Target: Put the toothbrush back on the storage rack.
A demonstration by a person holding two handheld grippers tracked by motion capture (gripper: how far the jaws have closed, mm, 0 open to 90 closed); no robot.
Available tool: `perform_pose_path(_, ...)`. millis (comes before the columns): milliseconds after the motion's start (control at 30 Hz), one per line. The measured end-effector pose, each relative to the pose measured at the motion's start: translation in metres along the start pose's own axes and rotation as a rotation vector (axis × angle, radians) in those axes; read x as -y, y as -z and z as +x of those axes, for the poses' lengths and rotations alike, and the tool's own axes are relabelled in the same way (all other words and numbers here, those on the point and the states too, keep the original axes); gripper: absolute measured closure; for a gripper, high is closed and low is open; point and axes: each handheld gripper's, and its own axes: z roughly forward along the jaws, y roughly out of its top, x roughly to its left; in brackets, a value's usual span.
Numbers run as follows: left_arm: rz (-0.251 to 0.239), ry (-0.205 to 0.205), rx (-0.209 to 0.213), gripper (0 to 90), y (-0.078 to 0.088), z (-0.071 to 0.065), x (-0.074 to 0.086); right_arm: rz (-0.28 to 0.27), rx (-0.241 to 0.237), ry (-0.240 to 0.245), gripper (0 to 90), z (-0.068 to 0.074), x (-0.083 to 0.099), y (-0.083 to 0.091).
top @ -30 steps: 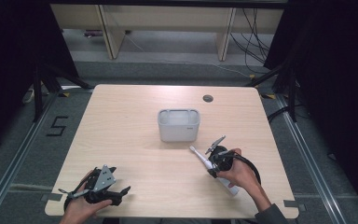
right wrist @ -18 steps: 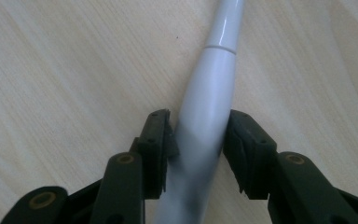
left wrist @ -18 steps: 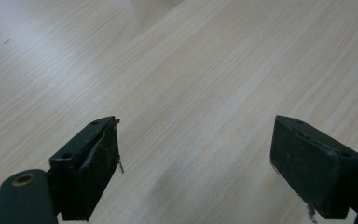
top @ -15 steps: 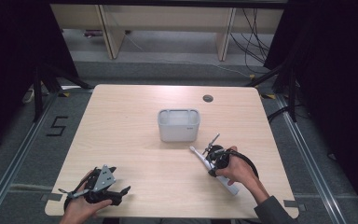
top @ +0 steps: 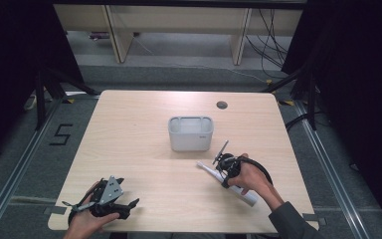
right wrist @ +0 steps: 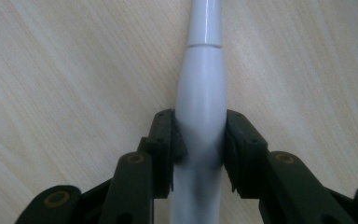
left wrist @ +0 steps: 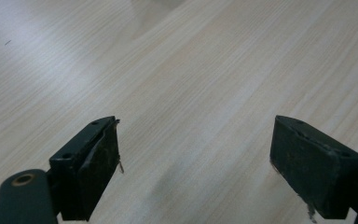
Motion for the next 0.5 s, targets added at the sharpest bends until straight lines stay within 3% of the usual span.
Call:
perform_pose_path(133, -0.003, -0.007, -0.004, 15.1, -0.0001, 0.0004, 0.0000, 0.007, -0.004, 0.032, 66.4, -0.0031, -0.0020, -0.0012)
perform_pose_path(167, -0.001, -0.009, -0.002, 15.1, 0.0001, 0.0005, 0.0000, 0.023, -0.004, 0.001, 66.5, -0.0005, -0.0028, -0.0003)
perform_pose_path(333, 0.003, -0.009, 0.002, 15.1, 0.0005, 0.0007, -0.0001, 0.029, 0.000, 0.014, 66.6, -0.0011, -0.0046, -0.0004)
perform_pose_path(433, -0.002, -0.004, -0.007, 15.1, 0.0001, 0.0008, 0.0000, 0.028, -0.021, 0.017, 66.7, -0.0017, -0.0044, 0.0006)
perform_pose_path(500, -0.002, -0.004, -0.005, 15.1, 0.0002, 0.0005, 0.0001, 0.028, 0.000, 0.021, 66.8, -0.0017, -0.0031, 0.0004)
